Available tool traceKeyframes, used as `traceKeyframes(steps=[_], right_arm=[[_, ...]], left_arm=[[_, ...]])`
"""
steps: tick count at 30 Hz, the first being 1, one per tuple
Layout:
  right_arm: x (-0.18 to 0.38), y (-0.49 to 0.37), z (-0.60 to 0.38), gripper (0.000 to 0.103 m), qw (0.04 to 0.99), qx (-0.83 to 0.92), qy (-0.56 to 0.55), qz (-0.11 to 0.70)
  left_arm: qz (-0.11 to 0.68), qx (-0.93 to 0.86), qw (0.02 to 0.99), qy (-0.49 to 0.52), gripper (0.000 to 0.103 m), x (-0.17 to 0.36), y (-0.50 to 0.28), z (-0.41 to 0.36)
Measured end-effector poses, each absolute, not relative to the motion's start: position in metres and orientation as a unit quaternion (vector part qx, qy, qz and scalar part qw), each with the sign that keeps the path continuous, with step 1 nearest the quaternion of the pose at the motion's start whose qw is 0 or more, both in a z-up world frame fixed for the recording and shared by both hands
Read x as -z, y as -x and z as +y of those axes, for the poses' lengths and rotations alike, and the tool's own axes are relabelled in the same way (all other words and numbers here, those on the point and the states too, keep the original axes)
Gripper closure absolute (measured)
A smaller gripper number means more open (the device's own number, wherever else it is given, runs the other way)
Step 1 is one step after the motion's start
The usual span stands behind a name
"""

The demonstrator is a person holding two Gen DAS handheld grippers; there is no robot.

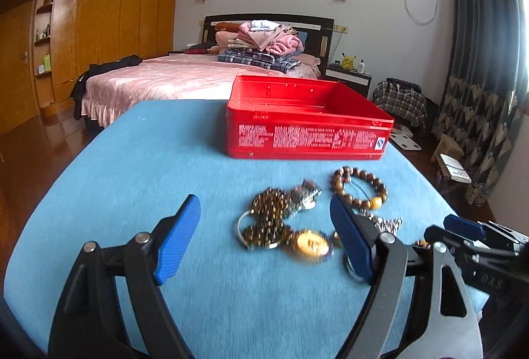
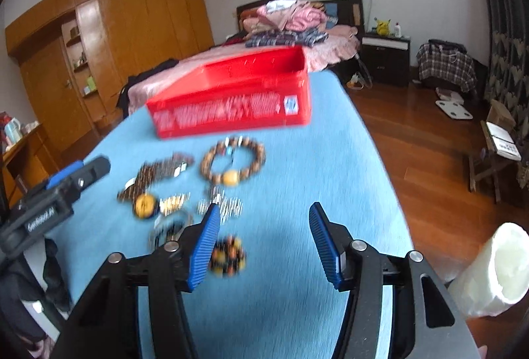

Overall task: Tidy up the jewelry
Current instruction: 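Move the right tool to the black bead bracelet with orange beads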

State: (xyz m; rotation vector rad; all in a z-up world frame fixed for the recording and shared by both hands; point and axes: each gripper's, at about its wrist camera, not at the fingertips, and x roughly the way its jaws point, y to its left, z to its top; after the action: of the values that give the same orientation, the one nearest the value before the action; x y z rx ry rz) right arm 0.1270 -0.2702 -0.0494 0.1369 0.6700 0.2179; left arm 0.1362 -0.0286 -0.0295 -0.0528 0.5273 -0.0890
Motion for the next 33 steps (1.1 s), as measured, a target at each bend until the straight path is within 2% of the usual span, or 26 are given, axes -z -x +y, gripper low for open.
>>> traceKeyframes(steps=[3, 8, 11, 13, 15, 16, 22, 33], right_arm=[[0.056, -0.119, -0.267, 0.048, 0.933, -0.120, -0.061, 0.334], [0.059, -0.116, -0.267, 0.056, 0.926, -0.144, -0.076, 0.340], [0.061, -0.114, -0.264, 0.064, 0.922, -0.157, -0.074, 0.347], [0.063, -0.113, -0.261, 0.076, 0.918, -0.170, -0.072, 0.351], [0.063, -0.112, -0.259, 0.079, 0.916, -0.174, -0.063, 0.354], [0.062, -0.110, -0.257, 0.085, 0.918, -0.175, -0.057, 0.352], [0.060, -0.104, -0.259, 0.095, 0.921, -0.174, -0.056, 0.343], [0.044, -0.088, -0.287, 0.096, 0.945, -0.111, -0.064, 0.301]], left_arm=[[0.262, 0.041, 0.964, 0.020, 0.025, 0.035, -0.130, -0.030], [0.264, 0.037, 0.964, 0.014, 0.025, 0.037, -0.120, -0.036], [0.264, 0.041, 0.964, 0.011, 0.025, 0.037, -0.117, -0.039], [0.265, 0.045, 0.963, 0.007, 0.025, 0.039, -0.117, -0.044], [0.267, 0.049, 0.962, 0.006, 0.025, 0.041, -0.117, -0.047], [0.269, 0.051, 0.962, 0.006, 0.025, 0.042, -0.116, -0.050], [0.273, 0.069, 0.960, 0.005, 0.025, 0.046, -0.110, -0.065], [0.286, 0.097, 0.953, 0.004, 0.025, 0.057, -0.109, -0.087]])
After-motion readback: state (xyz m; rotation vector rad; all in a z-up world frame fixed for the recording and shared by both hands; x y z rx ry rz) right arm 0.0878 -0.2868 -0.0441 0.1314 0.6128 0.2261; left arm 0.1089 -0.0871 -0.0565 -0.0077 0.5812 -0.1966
